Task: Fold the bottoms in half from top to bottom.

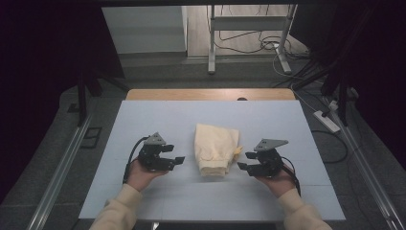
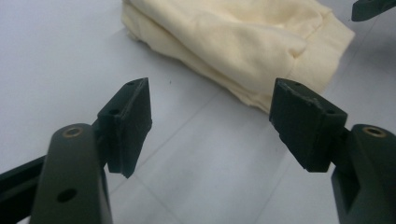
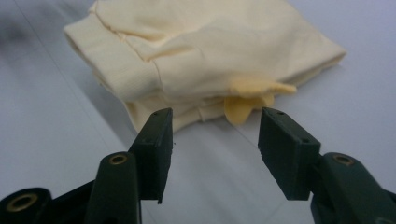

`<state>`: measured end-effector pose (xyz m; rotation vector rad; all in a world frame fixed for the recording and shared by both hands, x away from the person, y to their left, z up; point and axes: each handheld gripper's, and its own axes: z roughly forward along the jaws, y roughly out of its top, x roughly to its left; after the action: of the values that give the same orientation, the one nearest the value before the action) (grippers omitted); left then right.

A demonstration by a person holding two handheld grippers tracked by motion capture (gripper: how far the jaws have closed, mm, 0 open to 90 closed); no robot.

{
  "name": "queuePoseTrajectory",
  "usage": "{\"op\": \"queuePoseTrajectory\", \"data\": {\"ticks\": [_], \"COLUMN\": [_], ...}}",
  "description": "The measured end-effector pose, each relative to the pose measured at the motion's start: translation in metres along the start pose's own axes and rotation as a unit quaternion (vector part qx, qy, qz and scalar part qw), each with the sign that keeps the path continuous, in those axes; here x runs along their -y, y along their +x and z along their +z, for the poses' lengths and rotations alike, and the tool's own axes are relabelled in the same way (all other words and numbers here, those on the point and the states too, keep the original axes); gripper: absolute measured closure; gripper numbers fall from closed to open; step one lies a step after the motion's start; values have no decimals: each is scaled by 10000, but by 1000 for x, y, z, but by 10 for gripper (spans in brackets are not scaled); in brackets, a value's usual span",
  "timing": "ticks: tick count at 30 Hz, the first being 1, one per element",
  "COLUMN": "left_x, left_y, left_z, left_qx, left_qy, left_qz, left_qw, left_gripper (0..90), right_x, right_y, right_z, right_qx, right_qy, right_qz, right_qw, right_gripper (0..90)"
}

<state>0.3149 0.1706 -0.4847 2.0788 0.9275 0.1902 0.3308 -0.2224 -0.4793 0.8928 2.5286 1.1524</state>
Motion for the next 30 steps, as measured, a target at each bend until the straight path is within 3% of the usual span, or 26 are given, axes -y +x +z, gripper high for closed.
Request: {"op": "queuePoseTrajectory", "data": {"ticks": [4,11,20,30], "left_x": [12,30,46,51], "left_y": [1,-1,-7,-1], "left_z": [-11,-20,-23,-31], "left_qx": [-47,-97,-78,-112], "left_qy": [-43,98,281,162], "left_qz": [-89,-105,-32,-181], "left_qw": [9999,9998,9996,9996], "left_gripper": [302,303,303,302], "right_x": [12,30,52,55], "right_y": [-2,-8,-15,-16], "right_z": [-8,-23,-50,-53], "right_qx": [55,152,285,271], "right_qy": [112,202,73,18], "right_qz": [-3,115,265,255], "right_qw": [9999,9996,9992,9993], "right_gripper": [425,395,376,369]}}
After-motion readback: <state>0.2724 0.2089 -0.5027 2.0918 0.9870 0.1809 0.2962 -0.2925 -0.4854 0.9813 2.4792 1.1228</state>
